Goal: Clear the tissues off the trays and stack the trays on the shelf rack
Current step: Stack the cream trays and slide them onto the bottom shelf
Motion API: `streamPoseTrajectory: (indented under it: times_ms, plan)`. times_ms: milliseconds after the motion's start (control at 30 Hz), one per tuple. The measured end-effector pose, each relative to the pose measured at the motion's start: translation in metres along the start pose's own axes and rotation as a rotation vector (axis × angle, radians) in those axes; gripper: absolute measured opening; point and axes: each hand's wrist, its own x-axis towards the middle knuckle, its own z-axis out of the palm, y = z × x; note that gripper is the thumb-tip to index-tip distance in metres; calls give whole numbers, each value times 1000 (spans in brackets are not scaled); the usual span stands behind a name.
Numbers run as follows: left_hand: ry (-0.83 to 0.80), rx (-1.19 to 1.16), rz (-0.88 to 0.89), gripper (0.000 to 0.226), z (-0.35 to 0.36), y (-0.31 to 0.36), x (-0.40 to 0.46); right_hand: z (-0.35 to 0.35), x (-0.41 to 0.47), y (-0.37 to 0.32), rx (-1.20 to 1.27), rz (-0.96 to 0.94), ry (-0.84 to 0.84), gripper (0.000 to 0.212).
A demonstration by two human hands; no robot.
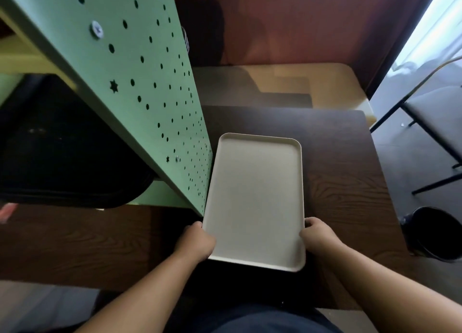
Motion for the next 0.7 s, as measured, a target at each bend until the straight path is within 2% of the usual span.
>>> streamPoseTrajectory:
  times_ms: [67,233,267,367,400,467,500,567,633,700]
  plan:
    - [32,-43,13,41,-13,9,-15,-13,-3,-3,70,21,-42,25]
    - [163,-327,131,36,-55,18,-63,-72,-42,-22,186,-54,-100,9]
    - [174,-367,174,29,-63,20,-76,-84,-52,-29,179,-103,-101,12]
    - [234,-398,291,21,-75,32,-115,-116,-73,-50,88,-245,-73,44]
    - [277,-426,311,19,-79,38,-127,-126,-79,-56,91,-276,-83,46]
    - [353,-491,354,20,-86,51,-152,-142,-93,-69,189,-302,-127,27]
    - [380,-499,372,21,-88,57,-164,-149,-99,-74,250,-297,-130,16]
    - [417,-409,394,27,-91,69,-188,-160,-111,-83,346,-283,-161,10]
    - [527,-304,398,39,-94,73,-209,-168,-123,-92,341,-275,-236,16]
    - [664,-254,420,36,-102,70,-226,-173,-135,-101,289,-265,-294,26]
